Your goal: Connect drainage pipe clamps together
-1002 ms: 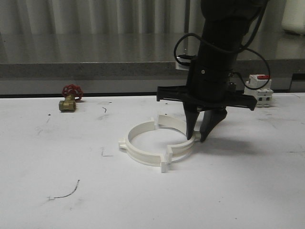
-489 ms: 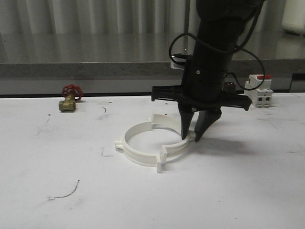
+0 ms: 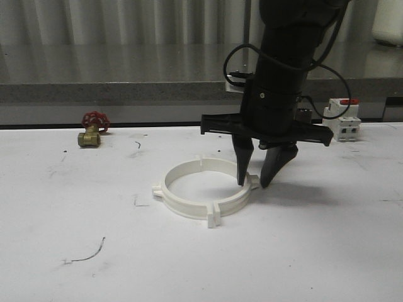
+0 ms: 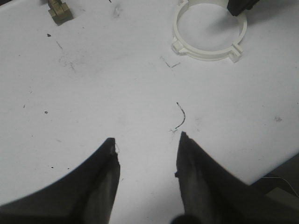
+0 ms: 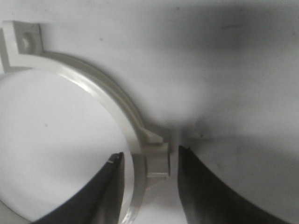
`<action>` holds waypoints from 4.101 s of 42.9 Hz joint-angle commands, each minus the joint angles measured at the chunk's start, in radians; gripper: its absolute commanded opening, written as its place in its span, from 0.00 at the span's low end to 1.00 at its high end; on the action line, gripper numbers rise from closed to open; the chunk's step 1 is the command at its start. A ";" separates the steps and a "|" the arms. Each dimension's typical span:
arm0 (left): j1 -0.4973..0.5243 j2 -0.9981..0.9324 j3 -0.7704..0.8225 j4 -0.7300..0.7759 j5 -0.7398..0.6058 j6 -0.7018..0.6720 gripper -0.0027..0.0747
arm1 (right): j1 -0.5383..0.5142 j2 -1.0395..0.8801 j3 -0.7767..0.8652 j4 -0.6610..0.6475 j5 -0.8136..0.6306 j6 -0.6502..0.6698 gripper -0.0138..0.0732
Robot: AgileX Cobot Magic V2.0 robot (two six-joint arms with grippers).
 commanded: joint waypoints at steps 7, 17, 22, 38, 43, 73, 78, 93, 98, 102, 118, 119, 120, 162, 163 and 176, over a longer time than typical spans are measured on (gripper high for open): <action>0.000 -0.005 -0.025 -0.002 -0.061 -0.003 0.41 | 0.000 -0.057 -0.030 -0.009 -0.019 -0.010 0.56; 0.000 -0.005 -0.025 -0.002 -0.061 -0.003 0.41 | -0.001 -0.100 -0.030 -0.011 -0.022 -0.010 0.56; 0.000 -0.005 -0.025 -0.002 -0.061 -0.003 0.41 | -0.001 -0.161 -0.030 -0.035 -0.017 -0.010 0.56; 0.000 -0.005 -0.025 -0.002 -0.061 -0.003 0.41 | -0.001 -0.498 0.033 -0.202 0.124 -0.179 0.56; 0.000 -0.005 -0.025 -0.002 -0.061 -0.003 0.41 | -0.001 -0.638 0.113 -0.202 0.120 -0.208 0.56; 0.000 -0.005 -0.025 -0.002 -0.062 -0.003 0.41 | -0.001 -1.287 0.648 -0.202 0.077 -0.212 0.55; 0.000 -0.005 -0.025 -0.002 -0.063 -0.003 0.41 | -0.001 -1.333 0.680 -0.202 0.075 -0.212 0.55; 0.000 -0.005 -0.025 -0.002 -0.076 -0.003 0.18 | -0.001 -1.344 0.695 -0.202 0.084 -0.212 0.38; 0.000 -0.005 -0.025 -0.002 -0.083 -0.003 0.01 | -0.001 -1.344 0.695 -0.202 0.083 -0.212 0.19; 0.000 -0.005 -0.025 -0.002 -0.083 -0.003 0.01 | -0.001 -1.344 0.695 -0.202 0.082 -0.212 0.08; 0.000 -0.005 -0.025 -0.002 -0.083 -0.003 0.01 | -0.001 -1.344 0.695 -0.202 0.084 -0.212 0.08; 0.000 -0.005 -0.025 -0.002 -0.083 -0.003 0.01 | -0.001 -1.344 0.695 -0.202 0.084 -0.212 0.08; 0.000 -0.005 -0.025 -0.002 -0.083 -0.003 0.01 | -0.001 -1.344 0.695 -0.202 0.084 -0.212 0.08; 0.453 -0.611 0.591 -0.011 -0.743 -0.003 0.01 | -0.001 -1.344 0.695 -0.202 0.085 -0.212 0.08; 0.459 -0.634 0.622 -0.014 -0.755 -0.003 0.01 | -0.001 -1.344 0.695 -0.202 0.085 -0.212 0.08; 0.467 -0.844 0.850 -0.088 -0.846 -0.003 0.01 | -0.001 -1.344 0.695 -0.202 0.085 -0.212 0.08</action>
